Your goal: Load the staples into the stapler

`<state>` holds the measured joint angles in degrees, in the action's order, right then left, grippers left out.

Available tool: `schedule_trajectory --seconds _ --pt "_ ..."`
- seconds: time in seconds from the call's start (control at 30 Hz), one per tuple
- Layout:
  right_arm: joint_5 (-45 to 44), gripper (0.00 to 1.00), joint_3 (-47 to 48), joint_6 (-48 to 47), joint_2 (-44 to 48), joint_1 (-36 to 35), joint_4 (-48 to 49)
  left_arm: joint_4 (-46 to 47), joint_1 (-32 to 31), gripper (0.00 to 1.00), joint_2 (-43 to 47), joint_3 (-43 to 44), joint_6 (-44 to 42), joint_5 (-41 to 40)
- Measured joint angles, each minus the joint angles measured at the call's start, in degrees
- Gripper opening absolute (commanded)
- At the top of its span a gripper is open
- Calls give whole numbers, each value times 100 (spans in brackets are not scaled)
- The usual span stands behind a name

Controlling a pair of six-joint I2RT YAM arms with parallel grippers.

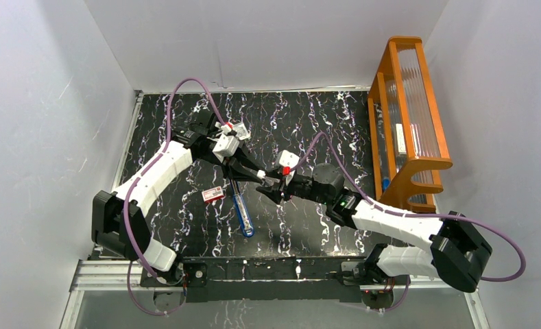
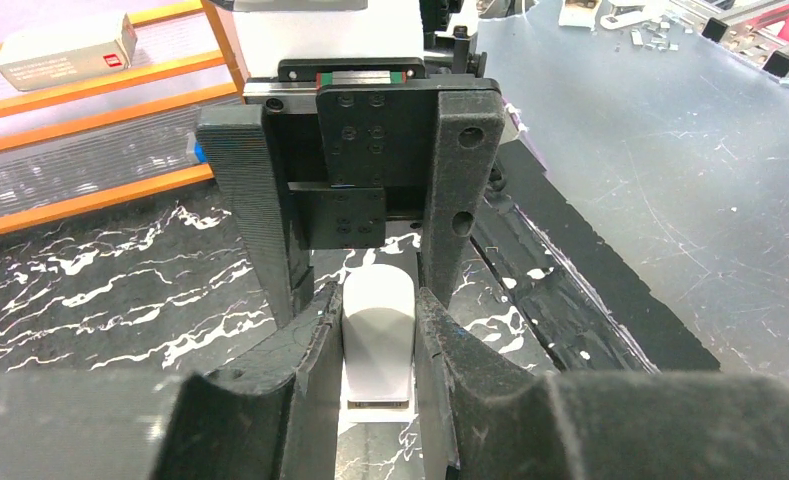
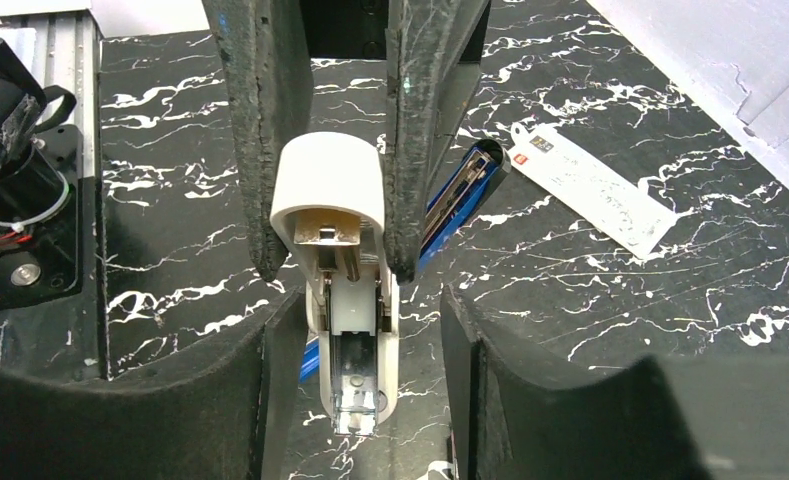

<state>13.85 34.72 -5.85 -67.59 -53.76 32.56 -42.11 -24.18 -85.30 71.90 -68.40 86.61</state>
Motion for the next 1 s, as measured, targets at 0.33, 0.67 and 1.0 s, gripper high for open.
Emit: schedule_trajectory --seconds 0.33,0.67,1.0 --pt "188 56 44 -4 -57 2 28 -17 0 1 0 -4 7 0" --pt "328 50 44 131 -175 2 227 -22 0 1 0 -31 4 0" --pt "376 21 44 369 -328 0 380 -42 9 36 52 -168 26 4"
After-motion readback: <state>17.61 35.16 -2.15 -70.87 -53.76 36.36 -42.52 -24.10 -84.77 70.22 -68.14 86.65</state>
